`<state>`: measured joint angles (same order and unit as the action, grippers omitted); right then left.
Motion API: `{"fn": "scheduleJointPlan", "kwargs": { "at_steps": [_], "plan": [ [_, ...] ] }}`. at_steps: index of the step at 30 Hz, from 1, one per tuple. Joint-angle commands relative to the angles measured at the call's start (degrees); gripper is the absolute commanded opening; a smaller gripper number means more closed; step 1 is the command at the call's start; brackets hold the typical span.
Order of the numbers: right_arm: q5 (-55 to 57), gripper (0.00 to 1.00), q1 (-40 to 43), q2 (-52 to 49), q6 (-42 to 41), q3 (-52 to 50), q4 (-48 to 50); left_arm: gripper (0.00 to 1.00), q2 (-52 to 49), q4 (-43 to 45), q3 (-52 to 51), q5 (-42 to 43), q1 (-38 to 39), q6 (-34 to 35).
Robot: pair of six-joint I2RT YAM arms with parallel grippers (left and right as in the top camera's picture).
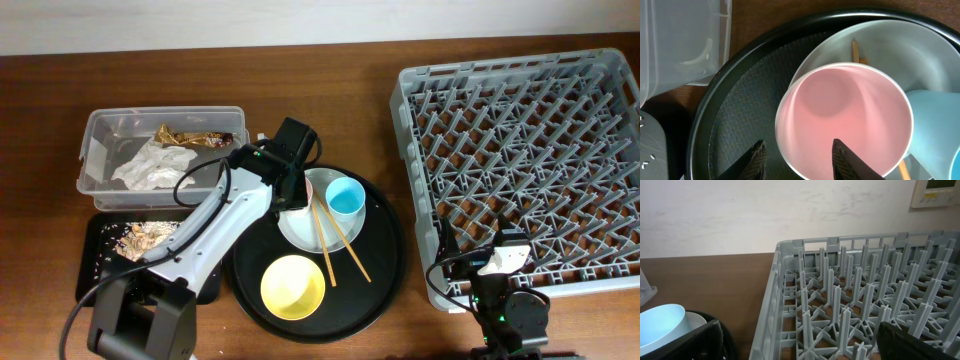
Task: Sort waste into correct bins and load items into the dishwasher rack
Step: 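Grasp the pink cup with the left gripper and lift it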
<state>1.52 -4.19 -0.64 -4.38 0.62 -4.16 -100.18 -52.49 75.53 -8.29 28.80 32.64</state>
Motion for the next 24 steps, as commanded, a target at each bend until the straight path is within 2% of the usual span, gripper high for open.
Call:
{"fn": "scheduleJointPlan", "kwargs": {
  "at_steps": [1,19,24],
  "plan": [
    [0.7,0.99,-0.3,0.3,-0.4,-0.3,-0.3,0.42,-0.2,0.0,-0.5,0.4,-0.2,0.5],
    [0.7,0.99,-0.3,0.3,-0.4,-0.3,-0.3,0.42,-0.2,1.0,-1.1,0.7,-3.0,0.6],
    [0.7,0.99,-0.3,0.3,-0.4,-0.3,-0.3,0.33,-0.2,3.1,-5.7,2.1,-3.0,0.6]
  ]
}}
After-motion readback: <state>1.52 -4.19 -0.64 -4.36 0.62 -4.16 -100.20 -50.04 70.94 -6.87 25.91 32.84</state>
